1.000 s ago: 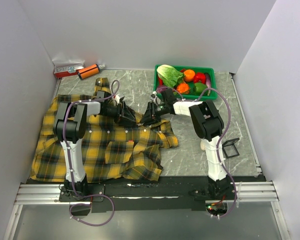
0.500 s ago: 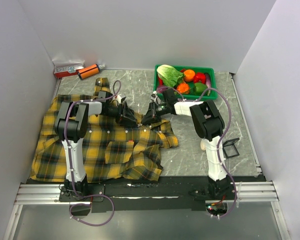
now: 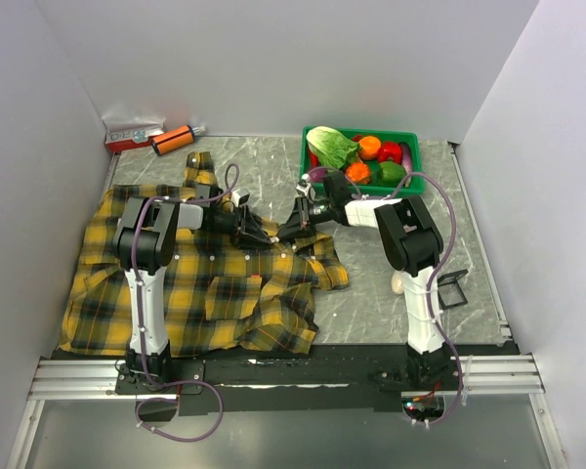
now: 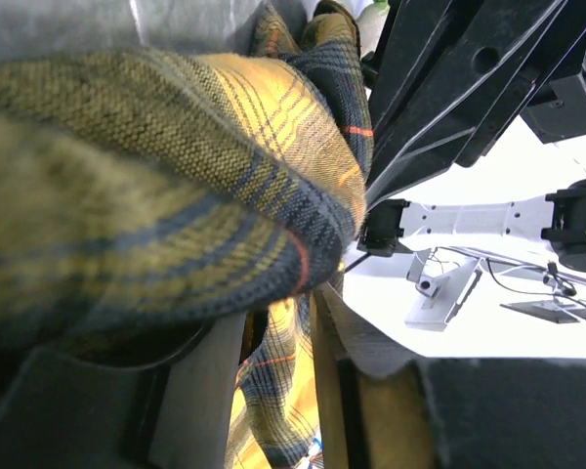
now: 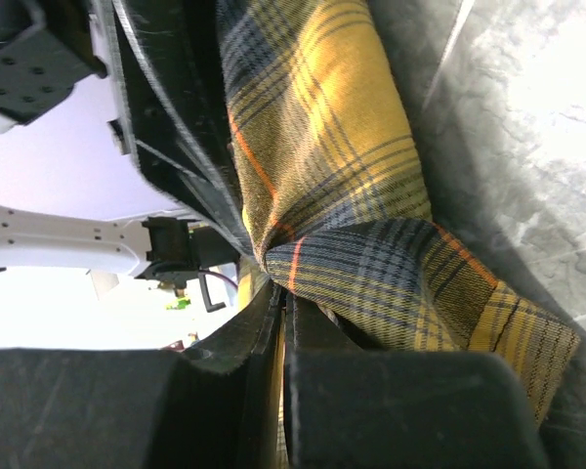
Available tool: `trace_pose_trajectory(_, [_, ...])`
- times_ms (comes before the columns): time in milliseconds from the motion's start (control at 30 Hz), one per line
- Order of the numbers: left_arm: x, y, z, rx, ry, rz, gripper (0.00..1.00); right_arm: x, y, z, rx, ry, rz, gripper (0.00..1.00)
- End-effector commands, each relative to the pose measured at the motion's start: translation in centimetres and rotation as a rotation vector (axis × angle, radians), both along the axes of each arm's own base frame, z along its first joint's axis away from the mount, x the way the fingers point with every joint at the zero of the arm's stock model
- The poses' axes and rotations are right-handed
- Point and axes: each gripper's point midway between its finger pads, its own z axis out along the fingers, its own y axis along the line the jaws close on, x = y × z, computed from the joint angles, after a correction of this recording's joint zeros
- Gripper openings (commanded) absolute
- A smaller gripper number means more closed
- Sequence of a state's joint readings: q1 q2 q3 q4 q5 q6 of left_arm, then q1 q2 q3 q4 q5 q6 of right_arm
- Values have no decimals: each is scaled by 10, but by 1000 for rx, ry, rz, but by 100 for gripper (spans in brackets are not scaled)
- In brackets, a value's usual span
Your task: Remove the brooch from the garment
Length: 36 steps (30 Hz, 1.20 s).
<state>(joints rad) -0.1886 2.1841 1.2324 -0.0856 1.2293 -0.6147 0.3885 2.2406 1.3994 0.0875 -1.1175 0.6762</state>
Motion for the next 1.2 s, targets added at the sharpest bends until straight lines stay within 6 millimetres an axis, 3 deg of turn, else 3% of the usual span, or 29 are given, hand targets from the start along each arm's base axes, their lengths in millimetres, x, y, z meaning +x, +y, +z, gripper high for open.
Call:
trace_pose_trajectory(0, [1, -7, 11, -67, -38, -41, 36, 2, -1, 42, 71, -87, 18, 4])
trace_pose_trajectory(333, [0, -16, 13, -83, -38, -63, 36, 4, 0, 39, 62, -87, 16, 4])
trace_pose_trajectory(1033, [8, -18, -16, -12, 110, 21, 33, -6, 13, 54, 116, -139, 79, 4])
trace_pose_trajectory(1167, [6, -18, -29, 31, 147, 39, 31, -9, 19, 59, 125, -153, 102, 4])
